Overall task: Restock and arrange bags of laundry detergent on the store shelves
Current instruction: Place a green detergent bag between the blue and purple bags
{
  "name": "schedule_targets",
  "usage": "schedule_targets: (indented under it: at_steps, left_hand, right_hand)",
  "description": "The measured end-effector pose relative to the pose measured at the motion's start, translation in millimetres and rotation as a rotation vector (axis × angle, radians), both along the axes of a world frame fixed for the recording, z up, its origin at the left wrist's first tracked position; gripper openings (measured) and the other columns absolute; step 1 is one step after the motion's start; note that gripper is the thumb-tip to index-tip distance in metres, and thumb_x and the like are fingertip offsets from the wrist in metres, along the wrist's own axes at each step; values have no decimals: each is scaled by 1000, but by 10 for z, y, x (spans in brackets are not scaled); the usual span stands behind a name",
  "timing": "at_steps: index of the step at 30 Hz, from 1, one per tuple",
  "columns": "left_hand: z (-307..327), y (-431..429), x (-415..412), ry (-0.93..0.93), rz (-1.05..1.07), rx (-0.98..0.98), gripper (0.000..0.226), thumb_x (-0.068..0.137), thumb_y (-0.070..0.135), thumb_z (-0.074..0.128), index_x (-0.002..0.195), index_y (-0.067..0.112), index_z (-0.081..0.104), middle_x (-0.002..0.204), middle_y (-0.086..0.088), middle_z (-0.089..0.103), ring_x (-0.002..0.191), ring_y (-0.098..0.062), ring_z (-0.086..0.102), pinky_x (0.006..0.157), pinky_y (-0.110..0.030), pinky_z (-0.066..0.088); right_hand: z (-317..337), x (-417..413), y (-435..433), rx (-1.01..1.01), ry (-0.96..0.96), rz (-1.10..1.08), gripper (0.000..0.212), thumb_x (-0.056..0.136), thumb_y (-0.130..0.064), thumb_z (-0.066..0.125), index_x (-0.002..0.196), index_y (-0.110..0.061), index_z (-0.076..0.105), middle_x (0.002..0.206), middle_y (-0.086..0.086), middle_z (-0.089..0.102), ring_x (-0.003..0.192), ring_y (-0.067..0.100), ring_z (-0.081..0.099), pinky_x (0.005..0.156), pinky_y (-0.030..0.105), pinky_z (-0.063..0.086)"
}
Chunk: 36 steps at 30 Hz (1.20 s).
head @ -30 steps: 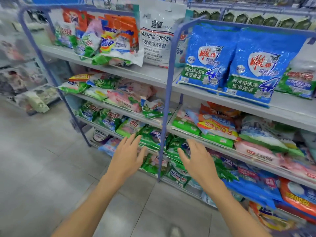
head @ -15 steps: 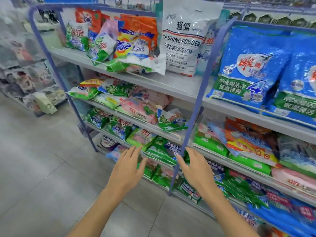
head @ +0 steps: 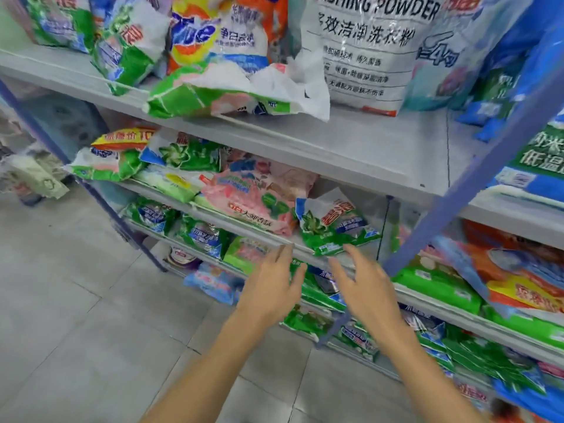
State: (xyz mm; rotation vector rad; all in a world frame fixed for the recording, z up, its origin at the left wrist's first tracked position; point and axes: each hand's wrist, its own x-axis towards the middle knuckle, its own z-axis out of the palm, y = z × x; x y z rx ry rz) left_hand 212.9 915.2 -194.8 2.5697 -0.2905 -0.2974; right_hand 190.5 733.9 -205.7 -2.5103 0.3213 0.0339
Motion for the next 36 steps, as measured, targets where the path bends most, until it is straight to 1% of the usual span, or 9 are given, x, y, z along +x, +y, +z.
schedule_targets:
  at_steps: [5,8,13,19,22,25,29,32,36]
  left_hand:
    - [-333,-293,724,33,107,-302,42,104,39,49,142,20,49,129,-6,66,106,-24,67,89,-33,52]
    - [-539,-510,1070,16,264,-455,21,101,31,56,114,14,58,100,-2,70,81,-17,62,71,-31,46]
    - [-857,-751,1339,215,377,-518,23,94,29,64,102,7,60,97,-11,67,95,-36,61,74,-36,43]
    - [-978,-884,1609,280,504,-679,29,86,30,66,91,1,65,94,-21,72,90,-40,68,80,-44,54]
    - [-900,-909,1600,358,513,-935,17,90,19,63,88,3,65,84,-15,69,81,-32,67,82,-51,57]
    - [-865,-853,1505,459,450,-1121,12,88,29,70,88,17,73,100,1,77,102,-30,72,96,-57,53]
    - [-691,-665,1348,624,400,-1359,32,95,24,66,126,16,64,121,-10,73,113,-33,70,98,-62,52]
    - [-511,-425,1204,666,381,-1339,35,101,26,57,133,14,60,122,-10,73,111,-31,71,94,-59,55]
    - [-229,-27,965,720,398,-1279,40,99,38,51,128,14,66,116,-7,76,107,-26,73,98,-48,54]
  right_hand:
    - [-389,754,-9,24,-32,-174,56,103,-48,50,150,-16,46,145,12,56,131,30,53,100,37,44]
    - [-679,1071,-67,-21,-159,-264,42,101,-36,58,134,-10,57,127,18,64,116,35,58,87,37,44]
    - [-1082,1431,-217,-28,-161,-415,50,99,-38,56,132,-1,55,141,24,53,132,38,49,106,40,37]
    - [-1198,1479,-301,-10,-165,-390,53,101,-38,51,145,-9,43,150,17,41,143,33,31,120,46,25]
    - [-1168,1449,-305,50,-173,-398,53,102,-38,51,146,-11,42,150,15,41,142,31,33,119,46,28]
    - [-1028,1390,-302,146,-212,-426,42,104,-39,48,138,-16,51,137,9,51,131,29,43,110,39,35]
    - [-761,1241,-222,314,-193,-424,38,106,-47,42,129,-21,57,112,-1,55,106,20,53,87,29,35]
    - [-611,1062,-159,454,-130,-348,41,102,-57,45,129,-31,60,115,-14,69,109,10,63,89,28,46]
    - [-400,793,-11,806,-64,-260,30,99,-46,58,120,-26,65,100,-13,76,85,0,72,58,15,52]
